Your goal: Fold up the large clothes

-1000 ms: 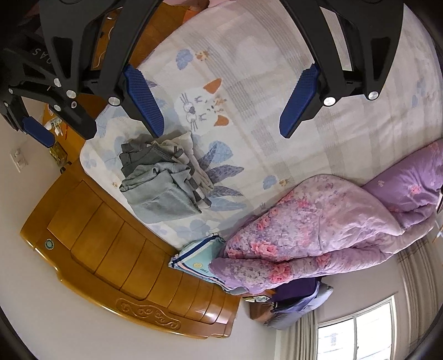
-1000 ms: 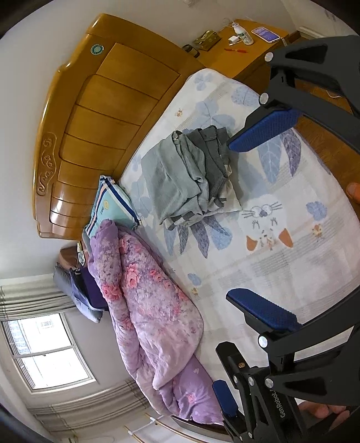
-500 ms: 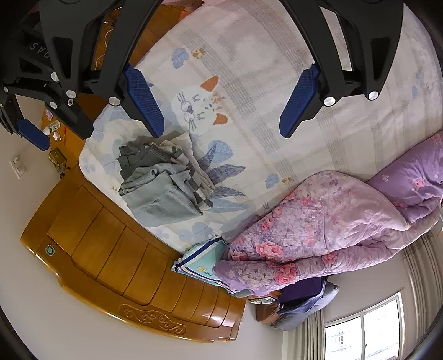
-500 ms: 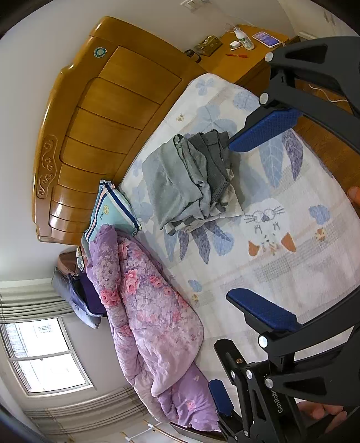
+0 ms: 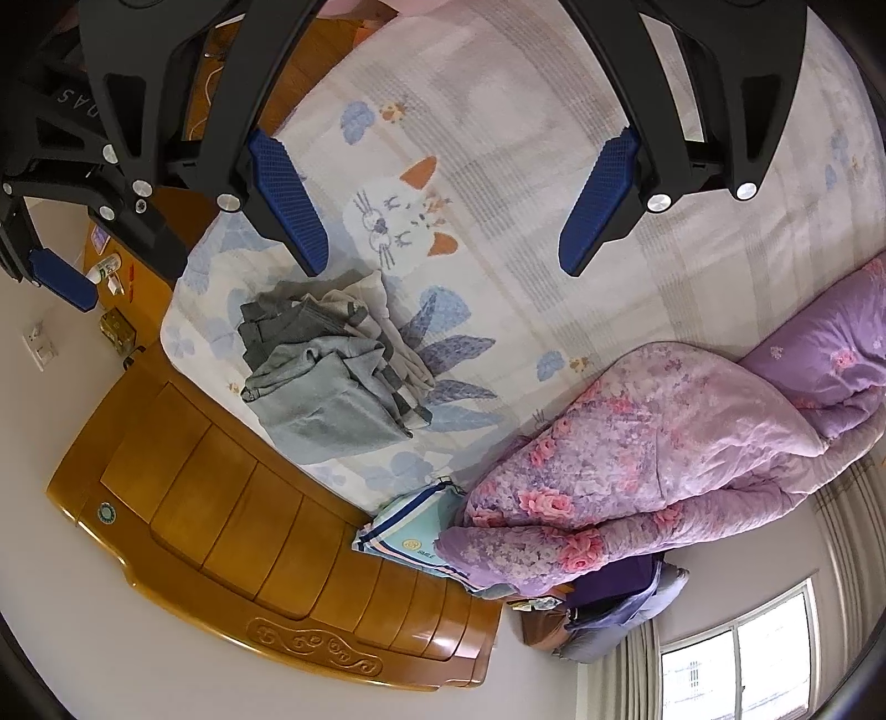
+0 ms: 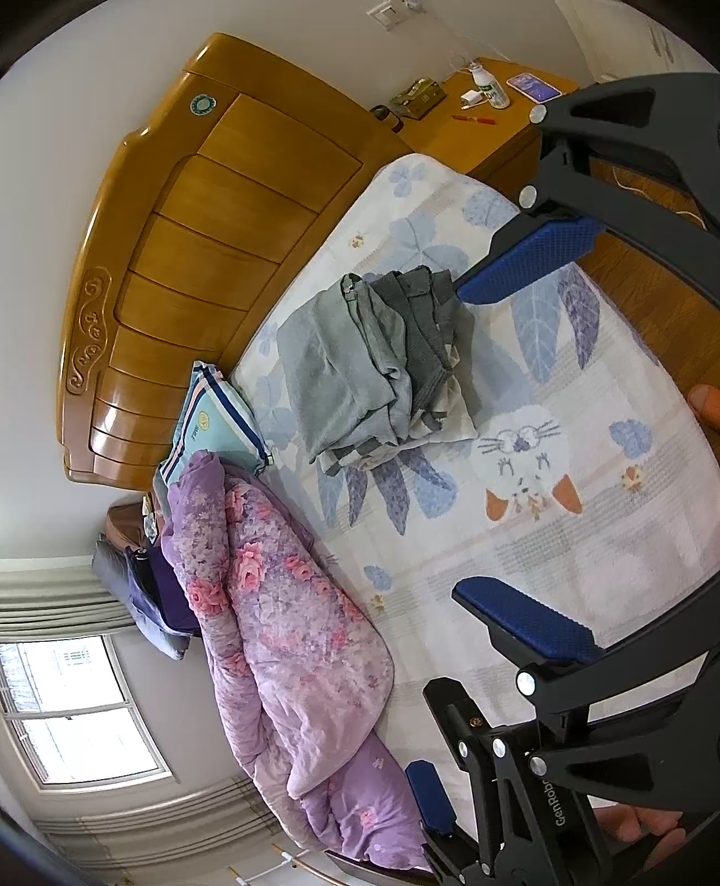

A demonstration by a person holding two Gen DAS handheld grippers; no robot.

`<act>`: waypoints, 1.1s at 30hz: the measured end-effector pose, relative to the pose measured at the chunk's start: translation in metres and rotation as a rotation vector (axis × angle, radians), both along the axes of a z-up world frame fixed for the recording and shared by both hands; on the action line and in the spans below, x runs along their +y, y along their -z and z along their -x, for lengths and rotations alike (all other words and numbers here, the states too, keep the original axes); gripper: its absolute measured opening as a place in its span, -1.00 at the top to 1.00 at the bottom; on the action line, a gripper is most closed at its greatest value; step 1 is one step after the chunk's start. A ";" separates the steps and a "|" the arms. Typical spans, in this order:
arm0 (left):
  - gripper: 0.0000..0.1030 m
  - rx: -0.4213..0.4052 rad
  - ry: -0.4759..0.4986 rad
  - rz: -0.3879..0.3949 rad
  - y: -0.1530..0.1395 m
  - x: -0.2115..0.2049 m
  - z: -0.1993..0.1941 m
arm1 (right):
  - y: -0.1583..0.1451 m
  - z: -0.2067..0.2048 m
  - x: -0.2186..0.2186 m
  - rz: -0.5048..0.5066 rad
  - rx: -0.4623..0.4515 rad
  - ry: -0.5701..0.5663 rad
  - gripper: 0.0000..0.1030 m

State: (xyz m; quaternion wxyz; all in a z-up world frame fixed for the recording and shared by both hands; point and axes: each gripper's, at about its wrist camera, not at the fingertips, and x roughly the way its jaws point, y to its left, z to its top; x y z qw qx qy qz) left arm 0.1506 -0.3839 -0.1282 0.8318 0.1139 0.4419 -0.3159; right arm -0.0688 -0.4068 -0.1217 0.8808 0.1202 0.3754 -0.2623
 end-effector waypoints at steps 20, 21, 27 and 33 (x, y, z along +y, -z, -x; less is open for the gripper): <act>-0.66 -0.006 0.026 -0.018 0.002 0.003 0.003 | 0.002 0.000 -0.002 -0.004 0.006 -0.003 -0.85; -0.66 -0.006 0.028 -0.018 0.002 0.002 0.004 | 0.002 0.001 -0.003 -0.006 0.007 -0.005 -0.85; -0.66 -0.006 0.031 -0.020 0.002 0.005 0.004 | 0.002 -0.001 -0.001 -0.007 0.007 -0.008 -0.85; -0.66 -0.008 0.030 -0.020 0.002 0.006 0.004 | 0.003 -0.001 -0.002 -0.007 0.006 -0.009 -0.85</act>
